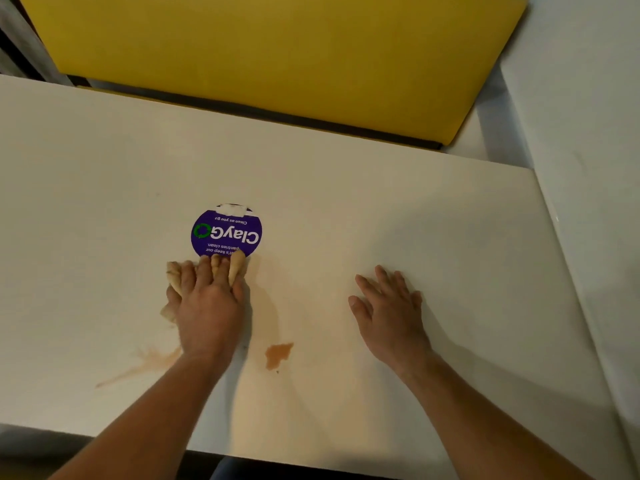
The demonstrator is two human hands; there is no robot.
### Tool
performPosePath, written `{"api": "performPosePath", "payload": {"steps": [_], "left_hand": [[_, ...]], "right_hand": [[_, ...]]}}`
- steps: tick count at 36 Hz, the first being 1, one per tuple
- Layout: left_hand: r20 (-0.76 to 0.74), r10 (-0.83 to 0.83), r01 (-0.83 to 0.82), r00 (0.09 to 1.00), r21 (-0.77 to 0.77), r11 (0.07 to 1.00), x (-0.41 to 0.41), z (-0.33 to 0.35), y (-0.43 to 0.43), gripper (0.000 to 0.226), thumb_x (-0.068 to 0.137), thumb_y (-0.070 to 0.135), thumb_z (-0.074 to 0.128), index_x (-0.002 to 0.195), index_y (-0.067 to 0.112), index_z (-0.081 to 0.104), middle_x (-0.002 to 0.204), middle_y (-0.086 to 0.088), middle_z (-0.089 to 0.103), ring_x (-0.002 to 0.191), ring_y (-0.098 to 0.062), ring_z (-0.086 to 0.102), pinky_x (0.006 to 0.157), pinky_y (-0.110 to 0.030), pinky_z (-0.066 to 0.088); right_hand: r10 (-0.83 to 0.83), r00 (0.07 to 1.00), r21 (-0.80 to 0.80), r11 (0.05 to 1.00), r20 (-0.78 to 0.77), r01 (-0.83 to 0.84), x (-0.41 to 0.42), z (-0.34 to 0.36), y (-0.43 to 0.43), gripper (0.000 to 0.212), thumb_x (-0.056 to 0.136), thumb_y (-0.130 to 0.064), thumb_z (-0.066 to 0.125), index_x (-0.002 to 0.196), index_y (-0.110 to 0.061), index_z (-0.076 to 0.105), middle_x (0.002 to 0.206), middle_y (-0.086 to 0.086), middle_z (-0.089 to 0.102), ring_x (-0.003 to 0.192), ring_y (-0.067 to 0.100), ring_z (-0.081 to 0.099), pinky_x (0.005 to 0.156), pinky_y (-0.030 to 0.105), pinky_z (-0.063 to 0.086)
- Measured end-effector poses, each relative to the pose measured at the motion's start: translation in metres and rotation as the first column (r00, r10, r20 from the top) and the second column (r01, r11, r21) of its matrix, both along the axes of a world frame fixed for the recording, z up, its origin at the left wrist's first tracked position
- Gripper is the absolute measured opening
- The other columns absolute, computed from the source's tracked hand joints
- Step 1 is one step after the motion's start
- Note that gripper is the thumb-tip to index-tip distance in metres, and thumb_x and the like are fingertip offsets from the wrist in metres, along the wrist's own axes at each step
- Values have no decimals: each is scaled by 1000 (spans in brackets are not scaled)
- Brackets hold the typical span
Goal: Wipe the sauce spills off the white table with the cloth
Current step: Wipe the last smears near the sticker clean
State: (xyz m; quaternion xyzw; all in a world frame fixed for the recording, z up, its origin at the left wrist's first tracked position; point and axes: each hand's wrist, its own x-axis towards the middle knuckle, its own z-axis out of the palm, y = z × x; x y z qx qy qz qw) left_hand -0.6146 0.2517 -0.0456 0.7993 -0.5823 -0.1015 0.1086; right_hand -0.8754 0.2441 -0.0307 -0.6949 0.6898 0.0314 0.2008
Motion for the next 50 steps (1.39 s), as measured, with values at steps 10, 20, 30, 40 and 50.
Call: {"api": "performPosePath", "payload": {"steps": [10,20,30,40,50], "left_hand": [[-18,-332,331,943,-52,942,-75,0,26,49,98,39,36,132,13,59,139,-12,55,134,-34,42,107,-56,31],[119,-818,827,562,-61,559,-37,-7,41,47,98,47,39,131,21,61,136,-5,59,130,-30,50,101,-52,43],[169,-750,764,640,-39,644,65,-4,4,48,96,43,40,131,17,61,134,-8,59,132,-35,47,103,-51,40],[17,-315,315,949,-79,946,5,2,30,50,94,39,36,124,12,65,131,-11,61,128,-36,46,100,-56,32],[123,-743,753,658,-117,648,-30,-12,60,45,86,36,47,122,20,67,125,-5,65,126,-31,47,101,-55,35]], "right_hand": [[-8,1000,-25,1000,24,8,-11,-1,15,52,98,-50,24,148,-36,32,162,-2,11,148,24,1,117,55,4],[-50,998,-13,999,40,51,14,3,19,49,100,-49,27,148,-37,28,162,-3,8,148,24,-3,116,57,3],[-86,995,-1,996,56,86,36,1,33,48,100,-49,28,147,-38,31,162,-5,8,149,22,-3,117,55,2],[-159,985,-29,986,71,162,49,1,33,47,100,-49,30,145,-36,36,162,-2,12,148,24,0,116,55,2],[-217,972,-25,975,95,220,55,3,32,47,100,-49,30,145,-37,38,162,-3,13,148,23,-1,117,53,1]]}}
